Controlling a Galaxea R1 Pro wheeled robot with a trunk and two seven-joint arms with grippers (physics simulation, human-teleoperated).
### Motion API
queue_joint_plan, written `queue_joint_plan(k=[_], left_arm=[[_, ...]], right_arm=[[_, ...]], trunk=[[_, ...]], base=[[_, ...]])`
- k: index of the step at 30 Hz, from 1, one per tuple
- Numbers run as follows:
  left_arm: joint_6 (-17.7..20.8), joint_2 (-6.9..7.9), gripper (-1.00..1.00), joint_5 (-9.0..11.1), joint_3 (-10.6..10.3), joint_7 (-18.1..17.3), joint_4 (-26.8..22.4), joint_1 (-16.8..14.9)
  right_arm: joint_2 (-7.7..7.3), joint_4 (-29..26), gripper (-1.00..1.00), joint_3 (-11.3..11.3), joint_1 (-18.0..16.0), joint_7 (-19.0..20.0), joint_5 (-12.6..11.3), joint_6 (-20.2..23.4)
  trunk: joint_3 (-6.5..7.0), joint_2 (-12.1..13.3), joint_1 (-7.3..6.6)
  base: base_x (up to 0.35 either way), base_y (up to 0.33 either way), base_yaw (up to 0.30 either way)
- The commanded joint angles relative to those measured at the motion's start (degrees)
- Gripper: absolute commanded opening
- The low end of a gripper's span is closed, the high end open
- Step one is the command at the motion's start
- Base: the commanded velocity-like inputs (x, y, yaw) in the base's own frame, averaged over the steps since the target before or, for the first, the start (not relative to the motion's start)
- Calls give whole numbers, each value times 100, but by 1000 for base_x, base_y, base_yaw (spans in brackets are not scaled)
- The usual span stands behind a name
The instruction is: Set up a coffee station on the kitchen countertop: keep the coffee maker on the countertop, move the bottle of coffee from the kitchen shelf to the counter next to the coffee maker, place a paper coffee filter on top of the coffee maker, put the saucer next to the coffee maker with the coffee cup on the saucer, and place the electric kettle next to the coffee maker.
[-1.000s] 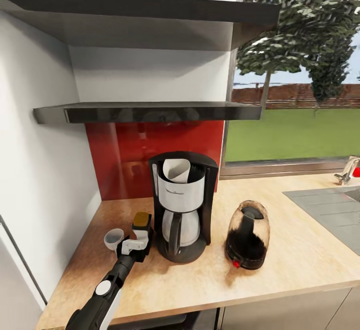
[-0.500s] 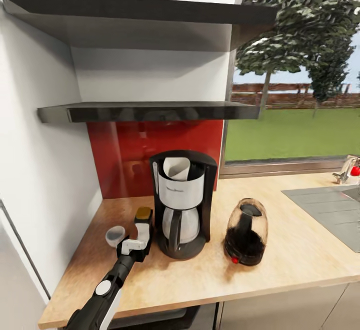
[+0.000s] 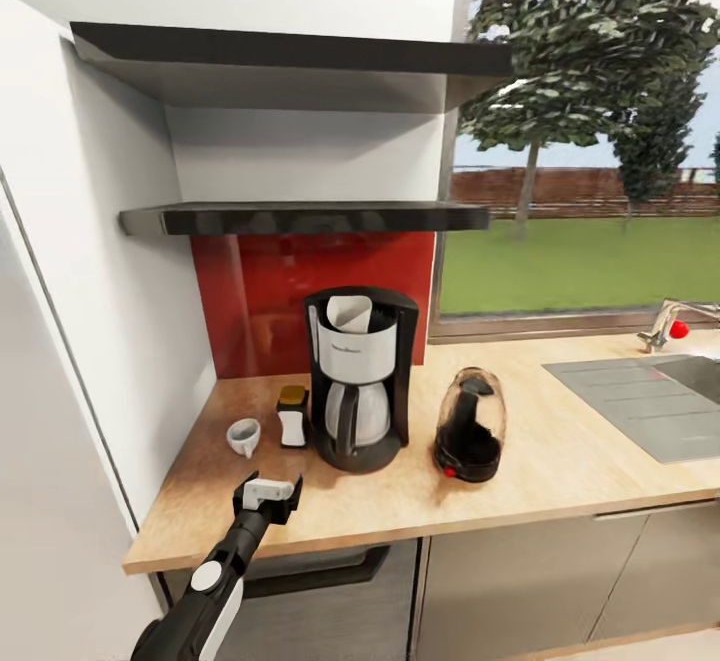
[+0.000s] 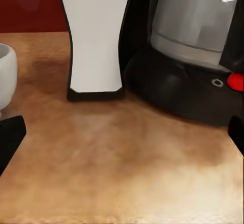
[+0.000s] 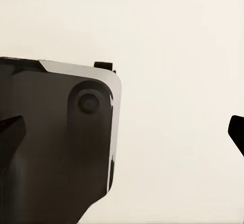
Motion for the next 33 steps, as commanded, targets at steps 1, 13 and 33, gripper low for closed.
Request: queue_joint_plan(k=[1, 13, 33], left_arm=[[-17, 3, 100, -7, 8, -18, -18, -2], [-265, 36, 100, -6, -5, -246, -87, 112], [-374, 322, 100, -4, -3, -1623, -673, 382]], right_arm=[[2, 5, 100, 40, -2, 26, -62, -19], [33, -35, 100, 19, -2, 26, -87, -19], [48, -55, 100, 13, -2, 26, -96, -28]], trunk=[[-2, -4, -1], [-2, -4, -1], [-2, -4, -1]], base=[[-112, -51, 0], [-16, -7, 0], [-56, 0, -234]])
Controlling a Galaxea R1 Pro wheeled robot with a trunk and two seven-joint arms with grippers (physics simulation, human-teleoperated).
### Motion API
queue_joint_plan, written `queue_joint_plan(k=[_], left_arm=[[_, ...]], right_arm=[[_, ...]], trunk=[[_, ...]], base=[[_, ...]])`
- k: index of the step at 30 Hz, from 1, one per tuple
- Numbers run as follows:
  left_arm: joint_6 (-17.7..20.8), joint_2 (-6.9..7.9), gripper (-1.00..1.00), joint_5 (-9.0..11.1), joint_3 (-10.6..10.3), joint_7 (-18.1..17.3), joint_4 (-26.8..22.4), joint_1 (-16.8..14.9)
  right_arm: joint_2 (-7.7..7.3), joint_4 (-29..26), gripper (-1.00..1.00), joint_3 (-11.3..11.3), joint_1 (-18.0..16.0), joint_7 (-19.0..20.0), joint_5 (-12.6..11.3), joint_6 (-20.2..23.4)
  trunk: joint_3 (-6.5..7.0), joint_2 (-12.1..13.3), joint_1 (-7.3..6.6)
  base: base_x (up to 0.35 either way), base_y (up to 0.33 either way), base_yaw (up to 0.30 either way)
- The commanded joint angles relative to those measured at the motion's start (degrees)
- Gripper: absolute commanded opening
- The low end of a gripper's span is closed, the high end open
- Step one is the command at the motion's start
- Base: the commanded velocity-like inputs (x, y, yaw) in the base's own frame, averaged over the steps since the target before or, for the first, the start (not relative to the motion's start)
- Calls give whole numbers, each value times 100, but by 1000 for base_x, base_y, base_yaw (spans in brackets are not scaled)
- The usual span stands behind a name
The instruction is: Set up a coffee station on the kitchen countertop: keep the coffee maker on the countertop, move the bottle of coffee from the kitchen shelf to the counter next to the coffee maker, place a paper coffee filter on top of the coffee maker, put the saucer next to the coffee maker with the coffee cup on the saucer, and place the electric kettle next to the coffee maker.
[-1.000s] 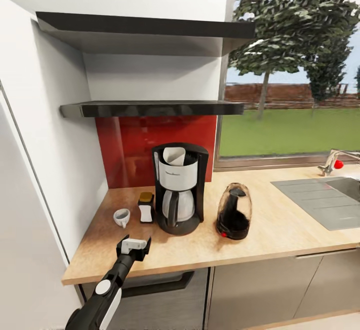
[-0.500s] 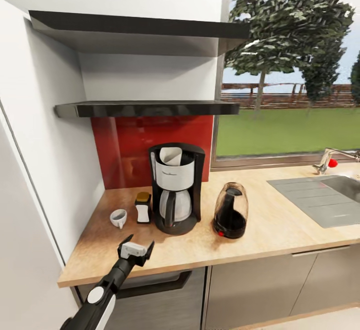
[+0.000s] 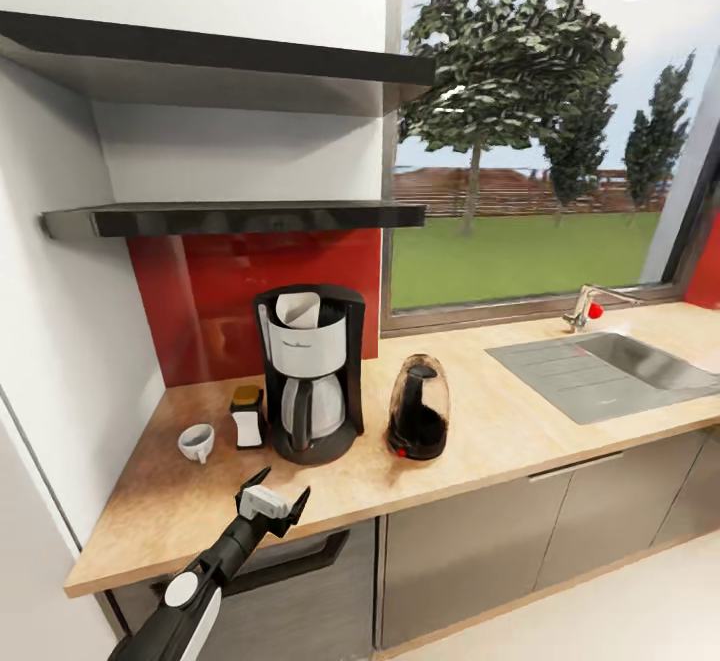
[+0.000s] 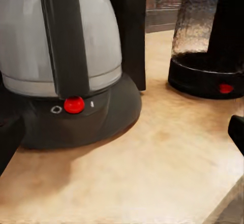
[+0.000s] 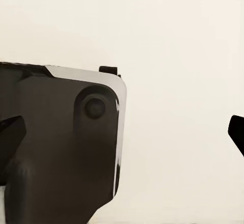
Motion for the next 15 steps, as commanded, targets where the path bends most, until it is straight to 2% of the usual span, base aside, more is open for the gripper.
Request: queue_joint_plan(k=[1, 5, 9, 12, 15], left_arm=[[-21, 0, 100, -5, 1, -14, -1, 1], [-37, -2, 100, -33, -32, -28, 28, 8], [-45, -7, 100, -54, -54, -35, 82, 108], [-53, -15, 100, -57, -63, -50, 94, 358], [-63, -16, 100, -67, -71, -58, 100, 675]], right_arm=[[-1, 8, 100, 40, -3, 26, -61, -21], [-1, 7, 100, 40, -3, 26, -61, -21], [10, 7, 100, 40, -3, 26, -61, -21], [15, 7, 100, 40, -3, 26, -61, -22], [17, 3, 100, 44, -3, 26, -61, -27]], trunk=[[-3, -5, -1], [-3, -5, -1], [-3, -5, -1], [-3, -5, -1], [-3, -5, -1]], base=[[-330, 0, -272], [-258, 0, -272], [-61, 0, -272], [-15, 0, -260], [-4, 0, -126]])
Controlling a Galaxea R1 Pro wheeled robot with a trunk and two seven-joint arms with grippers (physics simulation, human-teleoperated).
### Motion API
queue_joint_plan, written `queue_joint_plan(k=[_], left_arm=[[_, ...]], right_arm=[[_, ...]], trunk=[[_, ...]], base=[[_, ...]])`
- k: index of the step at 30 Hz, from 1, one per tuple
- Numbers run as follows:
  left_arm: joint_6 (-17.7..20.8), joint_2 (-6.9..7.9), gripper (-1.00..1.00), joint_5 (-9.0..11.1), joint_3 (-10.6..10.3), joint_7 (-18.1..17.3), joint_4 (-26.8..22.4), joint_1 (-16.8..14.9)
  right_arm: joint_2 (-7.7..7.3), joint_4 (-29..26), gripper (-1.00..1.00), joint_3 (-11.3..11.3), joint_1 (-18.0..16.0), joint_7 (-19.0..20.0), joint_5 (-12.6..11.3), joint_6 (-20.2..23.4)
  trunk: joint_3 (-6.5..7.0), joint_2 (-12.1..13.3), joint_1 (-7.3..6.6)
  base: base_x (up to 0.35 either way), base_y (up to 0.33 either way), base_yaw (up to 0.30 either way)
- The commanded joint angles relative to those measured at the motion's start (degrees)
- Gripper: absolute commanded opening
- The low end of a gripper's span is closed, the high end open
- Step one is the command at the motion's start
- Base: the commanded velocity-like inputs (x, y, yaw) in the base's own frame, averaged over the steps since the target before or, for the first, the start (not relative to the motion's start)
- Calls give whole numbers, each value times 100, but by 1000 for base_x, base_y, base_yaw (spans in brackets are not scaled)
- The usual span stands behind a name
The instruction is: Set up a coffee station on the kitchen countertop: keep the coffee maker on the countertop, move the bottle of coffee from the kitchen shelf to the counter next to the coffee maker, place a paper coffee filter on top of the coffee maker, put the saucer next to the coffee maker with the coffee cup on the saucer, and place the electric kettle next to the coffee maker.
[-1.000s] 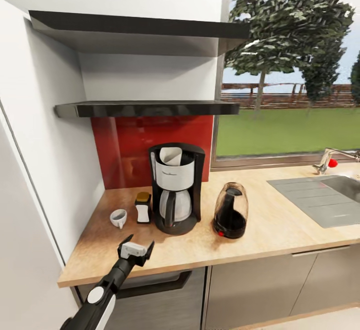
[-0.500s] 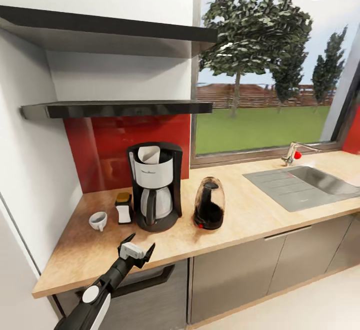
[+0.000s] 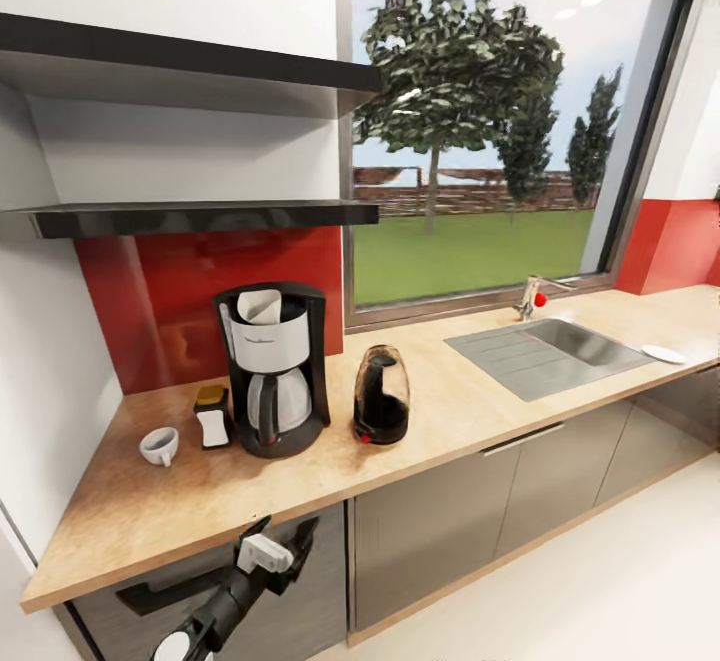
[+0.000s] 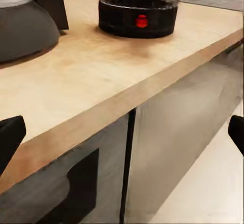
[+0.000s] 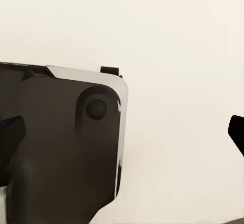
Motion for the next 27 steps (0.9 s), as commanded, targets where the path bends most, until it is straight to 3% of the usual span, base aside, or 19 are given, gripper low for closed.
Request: queue_joint_plan(k=[1, 5, 10, 15, 18, 23, 27], left_arm=[[-22, -2, 100, -8, 6, -11, 3, 61], [-29, 11, 100, -104, -4, -6, 4, 759], [-3, 55, 100, -677, 46, 28, 93, 1544], [50, 239, 100, -927, 91, 130, 721, 1727], [72, 379, 100, -955, 176, 494, 1407, 1732], [92, 415, 100, -961, 203, 1015, 2155, 1729], [262, 419, 100, -961, 202, 1173, 2478, 1726]], right_arm=[[-2, 2, 100, 40, -2, 25, -61, -19], [45, -154, 100, 44, -2, 26, -61, -15], [130, -185, 100, 44, -2, 25, -59, -15], [138, -190, 100, 40, -2, 25, -60, -15], [126, -181, 100, 32, -2, 25, -49, -15], [82, -174, 100, 27, -2, 27, -45, -19], [80, -174, 100, 20, -2, 26, -52, -12]], trunk=[[-1, -3, 2], [-1, -3, 2], [-1, -3, 2], [-1, -3, 2], [-1, -3, 2], [-1, -3, 2], [-1, -3, 2]], base=[[-1, 0, -50], [0, 0, -13], [0, 0, -1], [0, 0, 0], [0, 0, 0], [0, 0, 0], [0, 0, 0]])
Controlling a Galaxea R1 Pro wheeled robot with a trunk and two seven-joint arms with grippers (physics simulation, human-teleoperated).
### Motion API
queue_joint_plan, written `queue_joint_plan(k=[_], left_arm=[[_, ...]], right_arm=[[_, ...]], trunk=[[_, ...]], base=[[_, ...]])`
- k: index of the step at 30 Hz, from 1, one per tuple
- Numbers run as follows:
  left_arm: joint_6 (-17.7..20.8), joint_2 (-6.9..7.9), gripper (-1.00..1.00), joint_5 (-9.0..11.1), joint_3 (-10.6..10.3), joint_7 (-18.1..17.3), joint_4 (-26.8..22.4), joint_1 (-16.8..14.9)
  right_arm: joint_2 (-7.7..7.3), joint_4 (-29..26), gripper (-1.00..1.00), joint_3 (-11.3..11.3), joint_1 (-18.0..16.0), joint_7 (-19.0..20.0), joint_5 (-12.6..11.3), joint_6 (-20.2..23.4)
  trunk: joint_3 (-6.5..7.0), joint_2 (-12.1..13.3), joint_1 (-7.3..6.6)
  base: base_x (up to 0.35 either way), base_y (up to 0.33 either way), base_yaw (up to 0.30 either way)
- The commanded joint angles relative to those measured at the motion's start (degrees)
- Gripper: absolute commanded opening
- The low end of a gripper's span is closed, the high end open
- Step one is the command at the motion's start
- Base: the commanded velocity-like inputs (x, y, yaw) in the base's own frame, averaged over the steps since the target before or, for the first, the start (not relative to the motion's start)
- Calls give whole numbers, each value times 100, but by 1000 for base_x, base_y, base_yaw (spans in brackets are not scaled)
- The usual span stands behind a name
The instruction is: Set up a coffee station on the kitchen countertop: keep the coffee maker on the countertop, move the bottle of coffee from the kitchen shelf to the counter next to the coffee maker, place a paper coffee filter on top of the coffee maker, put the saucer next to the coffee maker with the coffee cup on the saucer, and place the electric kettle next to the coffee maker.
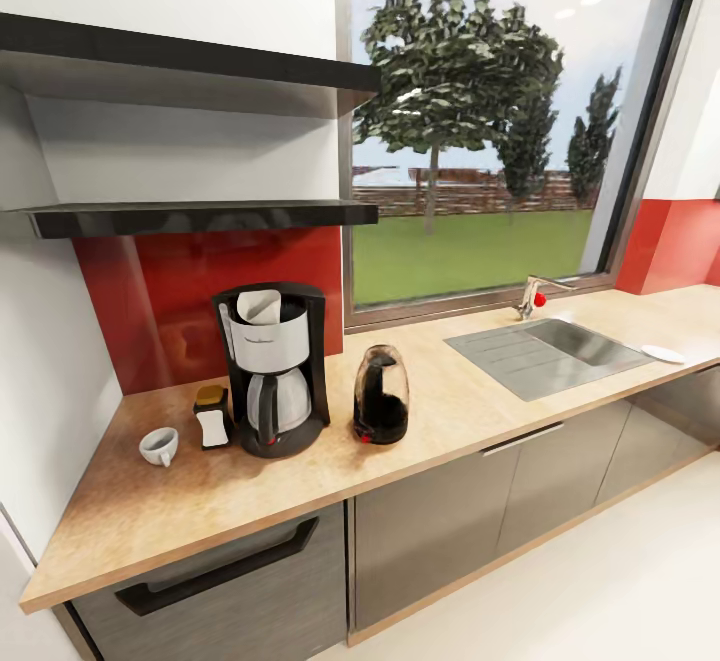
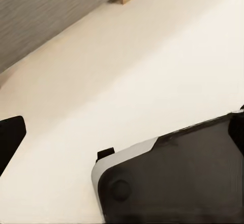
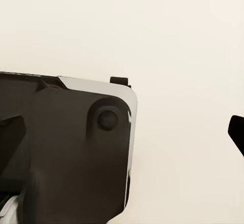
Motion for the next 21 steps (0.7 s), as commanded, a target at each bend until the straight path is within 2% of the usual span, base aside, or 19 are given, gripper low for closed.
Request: queue_joint_plan(k=[1, 2, 3, 5, 9, 12, 16, 21], left_arm=[[112, 1, 100, -39, 2, 14, 63, 3], [185, 2, 100, -39, 3, 20, 94, 3], [640, 2, 100, -39, 6, 40, 188, -3], [786, 2, 100, -39, 7, 45, 207, -5], [896, 7, 100, -42, 7, 49, 228, -6], [947, 9, 100, -47, -2, 348, 395, -6], [950, -10, 100, -47, -36, 644, 440, -6], [957, -7, 100, -47, -52, 802, 534, -6]], right_arm=[[1, 6, 100, 38, -1, 23, -64, -19], [3, 6, 100, 37, -1, 23, -65, -18], [15, 6, 100, 36, -1, 22, -68, -15], [20, 6, 100, 36, -1, 22, -68, -15], [28, 6, 100, 36, -1, 22, -69, -15], [25, 19, 100, 36, -1, 22, -69, -14], [23, 29, 100, 36, -1, 22, -69, -14], [22, 32, 100, 36, -1, 30, -75, -14]], trunk=[[0, -3, 2], [0, -3, 2], [0, -3, 2], [0, -3, 2], [0, -3, 2], [3, -3, 2], [8, -3, 2], [10, -3, 2]], base=[[0, 0, 0], [0, 0, 0], [0, 0, -29], [0, 0, -35], [0, 0, -17], [0, 0, -83], [0, 0, -205], [0, 0, -254]])
